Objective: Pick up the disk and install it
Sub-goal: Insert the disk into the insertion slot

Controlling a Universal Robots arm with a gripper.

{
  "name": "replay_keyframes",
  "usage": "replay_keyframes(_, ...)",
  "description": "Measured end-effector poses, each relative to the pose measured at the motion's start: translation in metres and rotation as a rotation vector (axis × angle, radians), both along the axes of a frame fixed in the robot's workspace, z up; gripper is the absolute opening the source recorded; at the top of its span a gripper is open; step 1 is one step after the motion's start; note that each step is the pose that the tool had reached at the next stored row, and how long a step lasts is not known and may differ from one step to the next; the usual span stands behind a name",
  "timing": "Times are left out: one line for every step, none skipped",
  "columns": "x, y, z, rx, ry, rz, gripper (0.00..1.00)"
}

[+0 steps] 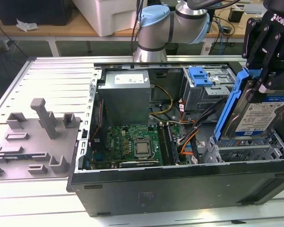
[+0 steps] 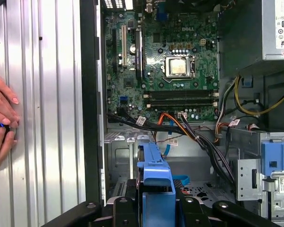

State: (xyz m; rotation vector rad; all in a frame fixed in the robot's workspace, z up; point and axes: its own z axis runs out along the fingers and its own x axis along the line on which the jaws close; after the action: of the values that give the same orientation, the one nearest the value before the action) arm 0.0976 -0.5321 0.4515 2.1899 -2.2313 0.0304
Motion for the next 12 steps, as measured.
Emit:
replay_keyframes(0.0000,-0.0002,0.0000,0.0000,0.0000,0.000,0.36)
replay_keyframes(0.0000,-0.0004,0.0000,0.0000,0.0000,0.000,0.36)
replay_keyframes(0.0000,-0.0007,0.0000,0.0001,0.0000,0.000,0.36)
replay_keyframes(0.0000,-0.0008,0.0000,0.0000,0.0000,0.000,0.36)
replay_keyframes(0.0000,-0.0009,-0.0001,0.0001,0.0000,0.000,0.36)
replay_keyframes(0.0000,-0.0010,0.0000,0.0000,0.0000,0.002,0.36)
replay_keyframes(0.0000,-0.0010,0.0000,0.0000,0.0000,0.005,0.36)
replay_keyframes(0.0001,-0.0010,0.0000,0.0000,0.0000,0.007,0.36)
replay_keyframes(0.0000,-0.0010,0.0000,0.0000,0.0000,0.009,0.36)
replay_keyframes(0.0000,-0.0010,0.0000,0.0000,0.0000,0.011,0.36)
replay_keyframes(0.0000,-0.0010,0.0000,0.0000,0.0000,0.011,0.36)
replay_keyframes(0.0001,-0.0010,0.0000,-0.0001,0.0000,0.012,0.36)
